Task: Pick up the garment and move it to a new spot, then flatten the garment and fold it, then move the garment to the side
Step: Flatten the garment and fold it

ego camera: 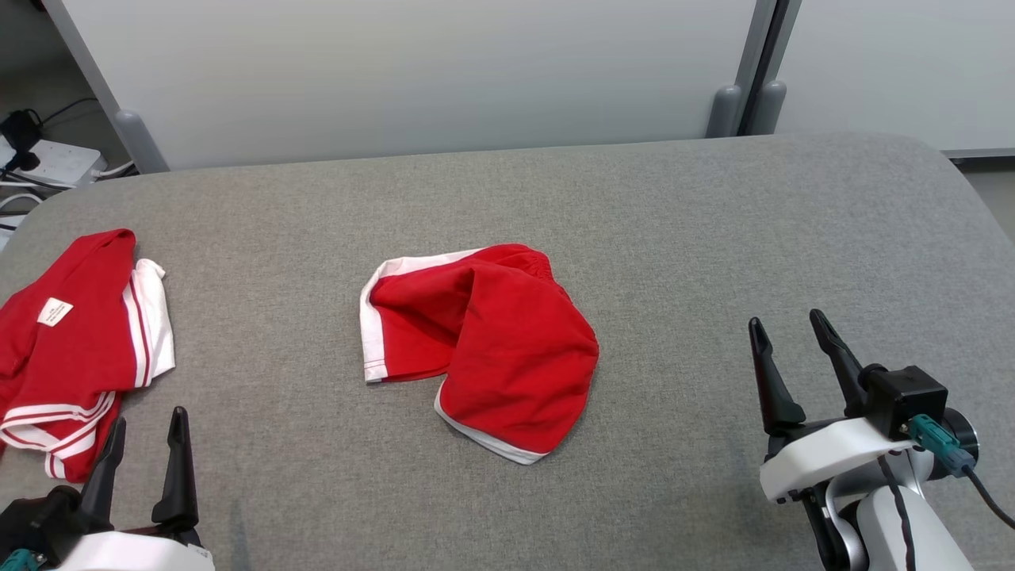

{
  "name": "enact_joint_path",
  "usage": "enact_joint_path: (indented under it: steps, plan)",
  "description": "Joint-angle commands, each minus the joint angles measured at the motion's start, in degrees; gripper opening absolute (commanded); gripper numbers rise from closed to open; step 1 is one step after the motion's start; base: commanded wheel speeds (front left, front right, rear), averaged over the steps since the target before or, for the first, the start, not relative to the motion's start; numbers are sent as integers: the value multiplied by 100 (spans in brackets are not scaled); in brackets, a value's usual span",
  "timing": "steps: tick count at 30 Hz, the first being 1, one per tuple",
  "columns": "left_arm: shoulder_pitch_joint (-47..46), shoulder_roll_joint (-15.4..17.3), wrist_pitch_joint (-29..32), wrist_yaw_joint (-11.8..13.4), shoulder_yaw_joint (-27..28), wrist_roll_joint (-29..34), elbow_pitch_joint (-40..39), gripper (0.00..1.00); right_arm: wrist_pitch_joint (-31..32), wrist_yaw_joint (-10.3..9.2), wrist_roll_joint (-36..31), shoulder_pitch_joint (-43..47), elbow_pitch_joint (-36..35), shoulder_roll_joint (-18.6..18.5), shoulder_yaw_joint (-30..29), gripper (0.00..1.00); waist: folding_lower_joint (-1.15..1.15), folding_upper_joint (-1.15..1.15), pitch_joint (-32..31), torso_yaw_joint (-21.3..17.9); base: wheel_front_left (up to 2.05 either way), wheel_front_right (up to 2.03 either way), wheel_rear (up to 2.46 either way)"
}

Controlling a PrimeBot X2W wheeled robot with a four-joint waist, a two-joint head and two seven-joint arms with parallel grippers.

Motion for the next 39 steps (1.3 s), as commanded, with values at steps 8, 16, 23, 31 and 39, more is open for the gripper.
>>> enact_joint_path:
  steps: [8, 16, 23, 31, 39]
  plan:
    - [-188, 192, -34, -23, 91, -34, -146, 100, -68, 7, 52, -82, -192, 7, 100, 100, 0, 0, 95, -5, 0, 0, 0]
    - [-209, 276, -34, -23, -219, -139, -281, 100, -68, 7, 197, -184, 84, 7, 568, 100, 0, 0, 306, 140, 0, 0, 0]
    - [-255, 456, -34, -23, -646, -337, -456, 100, -68, 7, 366, -491, 550, 7, 1088, 100, 0, 0, 598, 403, 0, 0, 0]
    - [-366, 716, -34, -23, -1271, -594, -705, 100, -68, 7, 585, -897, 1258, 7, 1631, 100, 0, 0, 837, 743, 0, 0, 0]
    - [-492, 920, -34, -23, -2353, -716, -897, 100, -68, 7, 543, -1023, 1232, 7, 1602, 100, 0, 0, 966, 700, 0, 0, 0]
